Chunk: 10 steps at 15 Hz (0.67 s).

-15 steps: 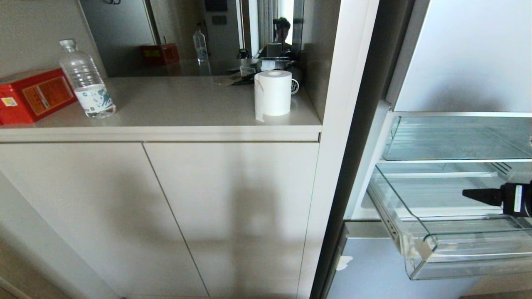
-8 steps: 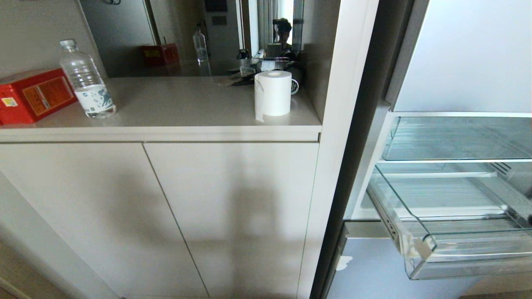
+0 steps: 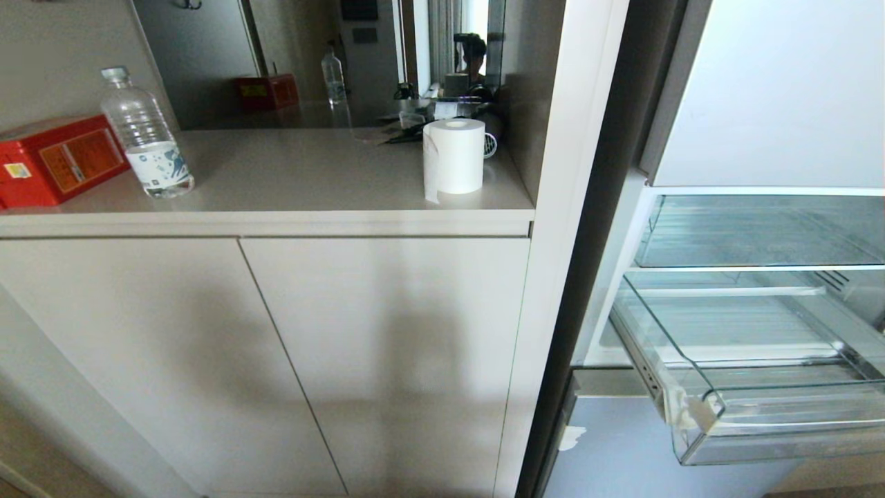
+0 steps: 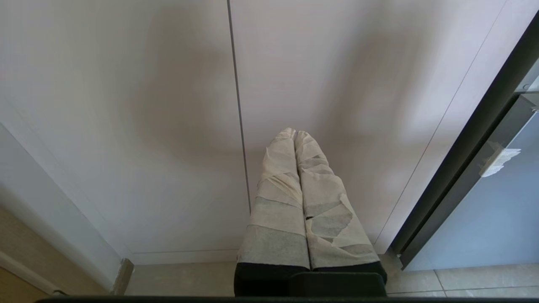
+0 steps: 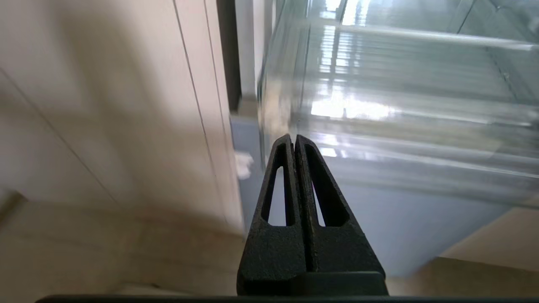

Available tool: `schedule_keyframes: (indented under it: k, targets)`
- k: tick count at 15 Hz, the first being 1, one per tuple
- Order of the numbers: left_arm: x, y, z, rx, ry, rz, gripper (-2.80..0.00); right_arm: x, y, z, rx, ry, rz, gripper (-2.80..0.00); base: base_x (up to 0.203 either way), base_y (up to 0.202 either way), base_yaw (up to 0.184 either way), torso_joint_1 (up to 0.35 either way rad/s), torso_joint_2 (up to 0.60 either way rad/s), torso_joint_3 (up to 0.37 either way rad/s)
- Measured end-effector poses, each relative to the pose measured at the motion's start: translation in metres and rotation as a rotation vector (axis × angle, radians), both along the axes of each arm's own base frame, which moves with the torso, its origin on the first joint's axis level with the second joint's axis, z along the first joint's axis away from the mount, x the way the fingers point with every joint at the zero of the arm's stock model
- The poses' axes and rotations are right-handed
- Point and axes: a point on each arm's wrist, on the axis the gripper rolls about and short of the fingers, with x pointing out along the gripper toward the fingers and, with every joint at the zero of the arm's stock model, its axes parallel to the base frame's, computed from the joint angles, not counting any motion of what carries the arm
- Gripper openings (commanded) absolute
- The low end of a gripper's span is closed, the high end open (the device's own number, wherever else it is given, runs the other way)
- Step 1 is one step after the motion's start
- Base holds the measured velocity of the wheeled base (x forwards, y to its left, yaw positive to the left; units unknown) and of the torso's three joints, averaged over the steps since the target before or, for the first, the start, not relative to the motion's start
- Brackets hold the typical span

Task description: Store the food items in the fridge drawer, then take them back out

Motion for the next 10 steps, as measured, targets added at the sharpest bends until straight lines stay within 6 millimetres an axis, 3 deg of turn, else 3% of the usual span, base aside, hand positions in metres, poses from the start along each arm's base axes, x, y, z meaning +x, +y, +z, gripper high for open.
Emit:
schedule_keyframes:
  k: [4,10]
  targets:
    - [0.000,0.000,0.000,0.000,0.000,0.000,-2.80,-0.015,-0.003,-0.044,-0.120,-0.024,-0.045,-2.80,0.000,0.000,0.000,0.000,0.00,0.000]
    - [0.000,0.000,0.000,0.000,0.000,0.000,-2.80,-0.025,-0.003,-0.057,-0.097,-0.105,-0.078,-2.80,0.000,0.000,0.000,0.000,0.00,0.000]
